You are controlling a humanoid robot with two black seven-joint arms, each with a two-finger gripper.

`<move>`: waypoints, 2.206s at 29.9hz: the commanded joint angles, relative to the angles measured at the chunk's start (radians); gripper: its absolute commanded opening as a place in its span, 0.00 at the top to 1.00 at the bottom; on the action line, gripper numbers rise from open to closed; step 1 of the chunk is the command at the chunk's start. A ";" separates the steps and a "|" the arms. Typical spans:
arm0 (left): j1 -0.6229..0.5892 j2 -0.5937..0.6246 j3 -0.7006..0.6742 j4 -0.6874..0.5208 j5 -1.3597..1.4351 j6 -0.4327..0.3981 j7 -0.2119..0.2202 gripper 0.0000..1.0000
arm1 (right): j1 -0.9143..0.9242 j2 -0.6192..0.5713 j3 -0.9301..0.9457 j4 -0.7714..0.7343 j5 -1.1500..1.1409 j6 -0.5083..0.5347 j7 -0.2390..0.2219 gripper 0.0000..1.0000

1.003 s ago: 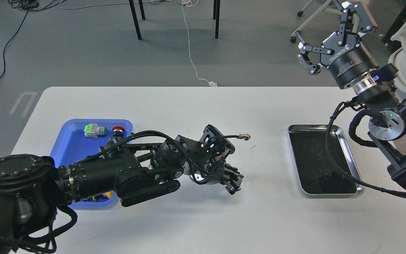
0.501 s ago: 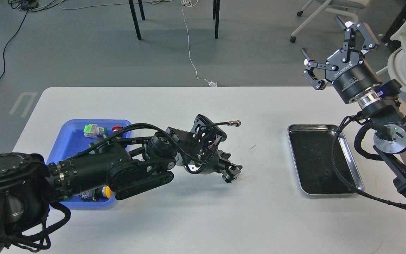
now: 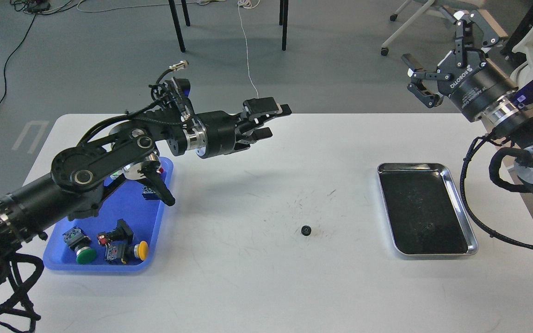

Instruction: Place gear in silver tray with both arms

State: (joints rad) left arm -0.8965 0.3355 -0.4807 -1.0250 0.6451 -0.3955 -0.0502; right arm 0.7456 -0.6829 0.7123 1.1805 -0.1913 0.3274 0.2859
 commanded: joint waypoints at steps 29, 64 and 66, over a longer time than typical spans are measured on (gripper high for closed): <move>0.180 0.060 -0.349 0.233 -0.765 -0.055 -0.134 0.03 | 0.931 0.433 -1.407 0.047 -0.824 -0.002 0.027 0.15; 0.211 0.092 -0.351 0.233 -0.759 -0.065 -0.137 0.03 | 0.811 0.683 -1.582 -0.113 -0.959 -0.050 0.042 0.35; 0.211 0.092 -0.352 0.233 -0.759 -0.065 -0.137 0.03 | 0.805 0.683 -1.582 -0.117 -0.959 -0.050 0.042 0.36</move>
State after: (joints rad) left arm -0.6868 0.4278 -0.8300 -0.7916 -0.1143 -0.4602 -0.1867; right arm 1.5614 0.0001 -0.8707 1.0686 -1.1508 0.2781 0.3282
